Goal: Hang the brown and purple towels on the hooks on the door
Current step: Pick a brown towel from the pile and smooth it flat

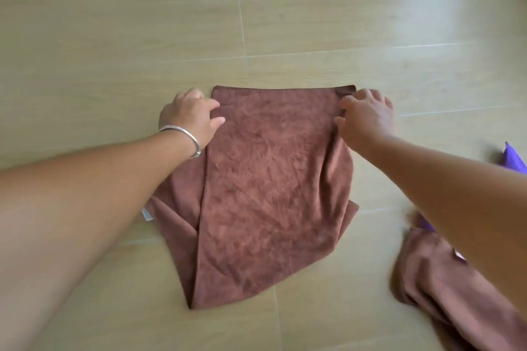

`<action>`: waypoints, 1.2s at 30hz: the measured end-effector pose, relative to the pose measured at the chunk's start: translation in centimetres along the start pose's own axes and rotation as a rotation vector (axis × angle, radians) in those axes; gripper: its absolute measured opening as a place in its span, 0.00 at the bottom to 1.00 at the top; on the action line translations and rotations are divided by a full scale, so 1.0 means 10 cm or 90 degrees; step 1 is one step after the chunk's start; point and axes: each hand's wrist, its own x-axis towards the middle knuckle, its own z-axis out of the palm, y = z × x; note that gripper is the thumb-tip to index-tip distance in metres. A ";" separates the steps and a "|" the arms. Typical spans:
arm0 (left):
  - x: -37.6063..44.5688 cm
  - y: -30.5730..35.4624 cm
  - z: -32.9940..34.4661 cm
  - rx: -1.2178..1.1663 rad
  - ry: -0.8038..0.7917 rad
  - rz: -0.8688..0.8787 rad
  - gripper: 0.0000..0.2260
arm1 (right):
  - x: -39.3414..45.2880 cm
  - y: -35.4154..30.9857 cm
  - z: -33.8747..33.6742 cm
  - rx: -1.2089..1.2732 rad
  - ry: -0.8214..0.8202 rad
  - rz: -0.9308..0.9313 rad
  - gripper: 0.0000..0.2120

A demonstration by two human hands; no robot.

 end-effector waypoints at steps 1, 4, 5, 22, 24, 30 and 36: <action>0.21 0.02 0.08 0.005 -0.002 0.005 0.18 | 0.20 0.03 0.09 -0.014 0.012 0.001 0.16; 0.78 0.14 0.30 0.032 -0.103 0.021 0.30 | 0.74 0.06 0.34 -0.023 -0.092 -0.012 0.25; 0.92 0.17 0.36 0.052 -0.141 0.027 0.31 | 0.86 0.05 0.41 -0.014 -0.157 -0.023 0.28; -0.42 0.10 -0.92 0.117 -0.091 -0.012 0.06 | -0.43 -0.32 -0.99 0.041 -0.127 -0.057 0.06; -0.54 0.08 -1.40 0.130 -0.096 -0.030 0.08 | -0.49 -0.40 -1.44 0.064 -0.135 -0.055 0.06; -0.64 -0.01 -3.03 0.143 -0.056 -0.053 0.09 | -0.33 -0.61 -3.02 0.044 -0.103 -0.103 0.10; -0.45 -0.05 -4.84 0.125 0.036 -0.073 0.09 | 0.10 -0.90 -4.71 0.041 -0.013 -0.106 0.10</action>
